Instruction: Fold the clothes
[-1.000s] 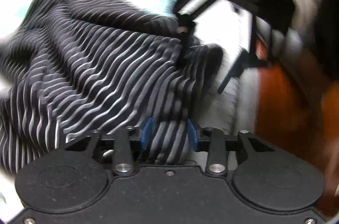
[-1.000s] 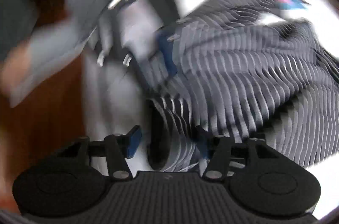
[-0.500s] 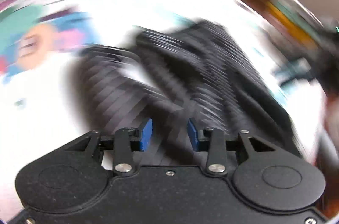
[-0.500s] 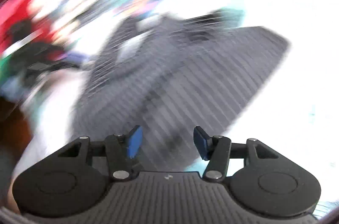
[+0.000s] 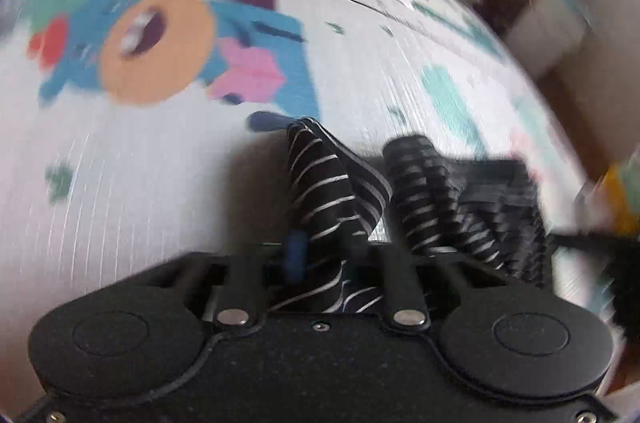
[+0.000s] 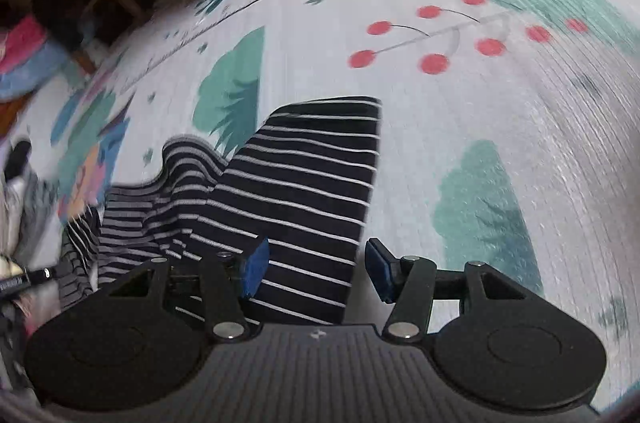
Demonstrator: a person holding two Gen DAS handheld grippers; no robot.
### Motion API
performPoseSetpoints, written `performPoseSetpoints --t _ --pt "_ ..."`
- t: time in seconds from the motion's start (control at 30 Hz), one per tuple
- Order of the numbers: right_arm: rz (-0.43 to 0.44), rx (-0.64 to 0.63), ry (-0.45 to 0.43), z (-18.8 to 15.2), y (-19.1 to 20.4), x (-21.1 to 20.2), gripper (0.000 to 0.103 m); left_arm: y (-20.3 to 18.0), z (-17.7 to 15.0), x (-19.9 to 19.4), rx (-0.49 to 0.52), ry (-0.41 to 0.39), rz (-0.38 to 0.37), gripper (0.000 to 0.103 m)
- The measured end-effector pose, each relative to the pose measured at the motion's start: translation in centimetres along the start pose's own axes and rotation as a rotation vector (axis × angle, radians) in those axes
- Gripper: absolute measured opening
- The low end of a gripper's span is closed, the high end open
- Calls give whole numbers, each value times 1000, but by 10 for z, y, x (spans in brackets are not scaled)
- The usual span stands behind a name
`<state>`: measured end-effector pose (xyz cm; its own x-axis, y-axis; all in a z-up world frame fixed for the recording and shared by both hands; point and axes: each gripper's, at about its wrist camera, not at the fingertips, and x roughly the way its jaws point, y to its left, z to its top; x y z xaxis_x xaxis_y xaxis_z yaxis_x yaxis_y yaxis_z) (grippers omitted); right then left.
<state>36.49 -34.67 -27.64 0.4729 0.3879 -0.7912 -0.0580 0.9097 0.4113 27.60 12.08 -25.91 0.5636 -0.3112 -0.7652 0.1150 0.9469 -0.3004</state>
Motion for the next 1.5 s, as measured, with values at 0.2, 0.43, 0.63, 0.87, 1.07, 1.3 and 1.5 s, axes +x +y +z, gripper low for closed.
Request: performPoseSetpoints --t 0.2,0.43,0.63,0.87,1.07,1.3,1.5 --pt "-21 -122 -3 -17 21 1 16 -79 -21 -11 425 -80 171 4" --pt "-106 -96 -133 -46 22 -50 12 -31 -40 -74 229 -155 456 4" --pt "-278 -49 -134 -53 -19 -80 36 -16 -38 -56 311 -75 467 29" --pt "-328 -29 -174 -56 -41 -102 53 61 -33 -97 -57 -169 486 29" --pt "-188 108 -149 -56 -54 -87 54 90 -35 -83 -223 -138 351 38" --pt "-188 151 -165 -43 -64 -76 54 83 -29 -45 -201 -69 330 5" --pt "-155 160 -142 -40 -69 -62 25 93 -37 -63 -228 -105 367 3"
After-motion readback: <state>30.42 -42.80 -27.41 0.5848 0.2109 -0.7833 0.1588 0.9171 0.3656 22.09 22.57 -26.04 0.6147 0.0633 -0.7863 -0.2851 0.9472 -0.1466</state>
